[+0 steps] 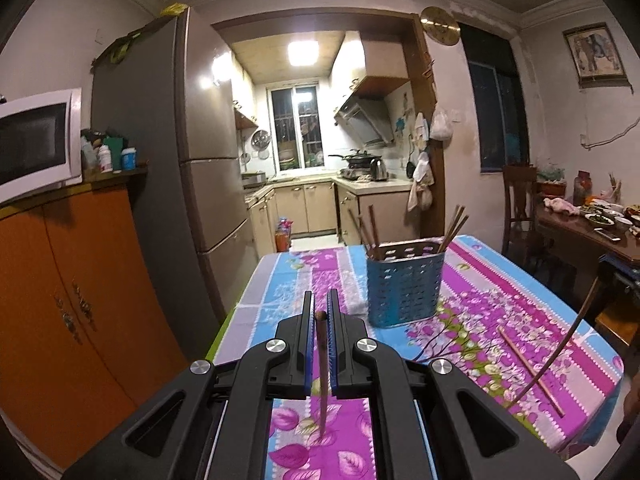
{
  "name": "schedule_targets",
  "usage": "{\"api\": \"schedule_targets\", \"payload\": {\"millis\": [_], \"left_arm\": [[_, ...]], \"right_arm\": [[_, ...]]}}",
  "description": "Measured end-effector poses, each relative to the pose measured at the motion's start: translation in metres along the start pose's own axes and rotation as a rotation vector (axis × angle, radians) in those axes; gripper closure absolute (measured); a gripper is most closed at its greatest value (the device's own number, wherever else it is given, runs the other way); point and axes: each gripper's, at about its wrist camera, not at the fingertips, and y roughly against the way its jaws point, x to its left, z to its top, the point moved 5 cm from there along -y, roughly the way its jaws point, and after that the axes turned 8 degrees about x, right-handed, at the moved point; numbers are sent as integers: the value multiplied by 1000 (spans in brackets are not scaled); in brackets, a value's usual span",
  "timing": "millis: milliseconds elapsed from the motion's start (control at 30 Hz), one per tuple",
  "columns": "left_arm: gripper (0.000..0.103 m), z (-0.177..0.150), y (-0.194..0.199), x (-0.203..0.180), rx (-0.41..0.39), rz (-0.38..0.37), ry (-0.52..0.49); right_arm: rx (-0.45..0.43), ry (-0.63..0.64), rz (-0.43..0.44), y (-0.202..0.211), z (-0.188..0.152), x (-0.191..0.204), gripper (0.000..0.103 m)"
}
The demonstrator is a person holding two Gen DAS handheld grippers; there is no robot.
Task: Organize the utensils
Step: 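Lift the left tool's chopstick over the blue holder while the right tool carries its chopstick there, then lower and open the left tool into the holder while the right tool releases its chopstick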
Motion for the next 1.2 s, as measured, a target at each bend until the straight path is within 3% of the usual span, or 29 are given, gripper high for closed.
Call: {"api": "schedule_targets", "payload": {"millis": [233, 433, 967, 1200], "left_arm": [[96, 17, 1, -16, -30, -32, -31], [96, 24, -7, -21, -12, -82, -26], [96, 34, -37, -53, 17, -117, -68], [96, 79, -70, -73, -4, -220, -54]], "right_arm": [[5, 9, 2, -1, 8, 0, 98], [-5, 36, 4, -4, 20, 3, 98], [24, 44, 23, -32, 41, -4, 98], [0, 49, 13, -63, 83, -13, 98]]}}
